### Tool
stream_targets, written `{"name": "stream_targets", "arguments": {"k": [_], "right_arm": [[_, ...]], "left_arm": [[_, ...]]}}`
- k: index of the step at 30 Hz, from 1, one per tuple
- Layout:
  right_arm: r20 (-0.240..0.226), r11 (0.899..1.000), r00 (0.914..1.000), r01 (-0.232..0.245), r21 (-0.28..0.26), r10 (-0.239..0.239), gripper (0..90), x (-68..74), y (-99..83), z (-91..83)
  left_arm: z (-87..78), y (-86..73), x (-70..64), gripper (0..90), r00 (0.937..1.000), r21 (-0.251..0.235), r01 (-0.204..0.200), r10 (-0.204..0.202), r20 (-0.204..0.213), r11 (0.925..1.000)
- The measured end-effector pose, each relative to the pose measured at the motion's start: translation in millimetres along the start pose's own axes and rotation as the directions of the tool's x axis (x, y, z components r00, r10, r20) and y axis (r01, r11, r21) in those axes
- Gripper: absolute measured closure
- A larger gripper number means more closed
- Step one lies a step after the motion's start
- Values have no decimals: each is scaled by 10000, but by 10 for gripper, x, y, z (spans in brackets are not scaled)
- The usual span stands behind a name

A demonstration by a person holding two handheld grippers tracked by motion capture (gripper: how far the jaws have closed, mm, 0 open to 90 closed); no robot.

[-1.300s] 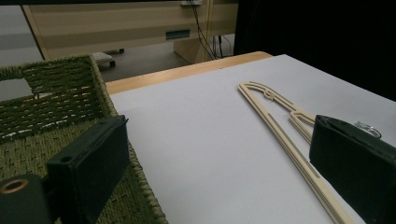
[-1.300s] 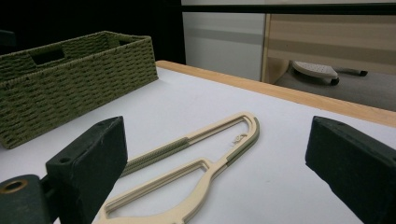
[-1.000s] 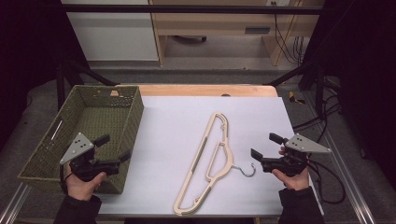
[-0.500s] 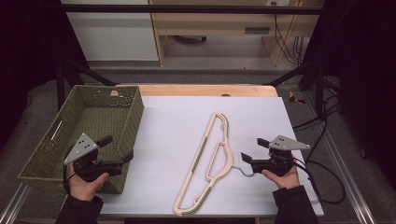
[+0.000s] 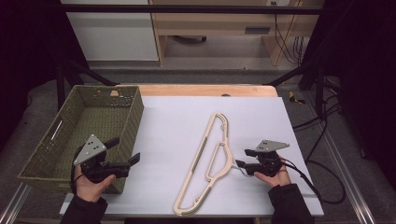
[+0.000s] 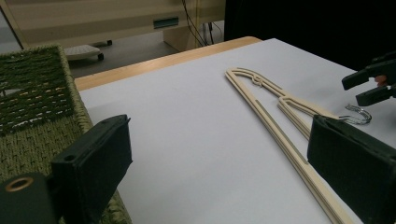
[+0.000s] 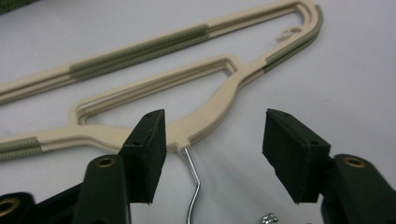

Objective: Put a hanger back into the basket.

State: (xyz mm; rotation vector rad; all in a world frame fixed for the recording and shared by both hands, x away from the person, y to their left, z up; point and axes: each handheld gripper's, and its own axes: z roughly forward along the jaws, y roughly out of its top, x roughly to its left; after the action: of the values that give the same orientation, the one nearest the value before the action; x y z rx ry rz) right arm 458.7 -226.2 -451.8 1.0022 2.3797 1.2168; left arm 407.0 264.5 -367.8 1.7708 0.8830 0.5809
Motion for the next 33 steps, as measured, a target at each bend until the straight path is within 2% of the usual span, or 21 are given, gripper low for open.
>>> {"name": "stream_targets", "arguments": {"k": [5, 10, 14, 16, 18, 23, 28, 31, 33], "right_arm": [[-126, 9986, 9996, 268, 463, -263, 498, 2, -45, 99], [-406, 9947, 9980, 512, 897, -477, 636, -1, -79, 202], [-774, 9905, 9951, 708, 1177, -619, 731, -17, -100, 247], [-927, 9905, 9944, 612, 1235, -499, 782, -22, -108, 265], [-1266, 9897, 9905, 692, 1253, -533, 833, -41, -113, 275], [-1518, 9893, 9857, 909, 1144, -730, 857, -65, -104, 266], [-1786, 9921, 9820, 799, 963, -618, 870, -88, -87, 236], [-1968, 9929, 9787, 782, 896, -593, 884, -80, -58, 205], [-1971, 9927, 9783, 822, 880, -635, 890, -67, -32, 188]], "left_arm": [[32, -3, -49, 67, 9999, 55, -93, 92, 133, 9999], [82, -9, -104, 70, 9994, 180, -188, 183, 278, 9997], [114, -17, -146, 74, 9990, 275, -208, 197, 408, 9994], [134, -20, -163, 75, 9986, 338, -288, 273, 463, 9990], [152, -24, -182, 75, 9983, 388, -297, 277, 514, 9988], [183, -34, -212, 76, 9977, 474, -351, 323, 590, 9983], [223, -48, -251, 78, 9968, 592, -416, 374, 703, 9974], [251, -50, -289, 83, 9962, 664, -452, 400, 769, 9968], [294, -37, -360, 86, 9951, 725, -503, 438, 888, 9961]]}}
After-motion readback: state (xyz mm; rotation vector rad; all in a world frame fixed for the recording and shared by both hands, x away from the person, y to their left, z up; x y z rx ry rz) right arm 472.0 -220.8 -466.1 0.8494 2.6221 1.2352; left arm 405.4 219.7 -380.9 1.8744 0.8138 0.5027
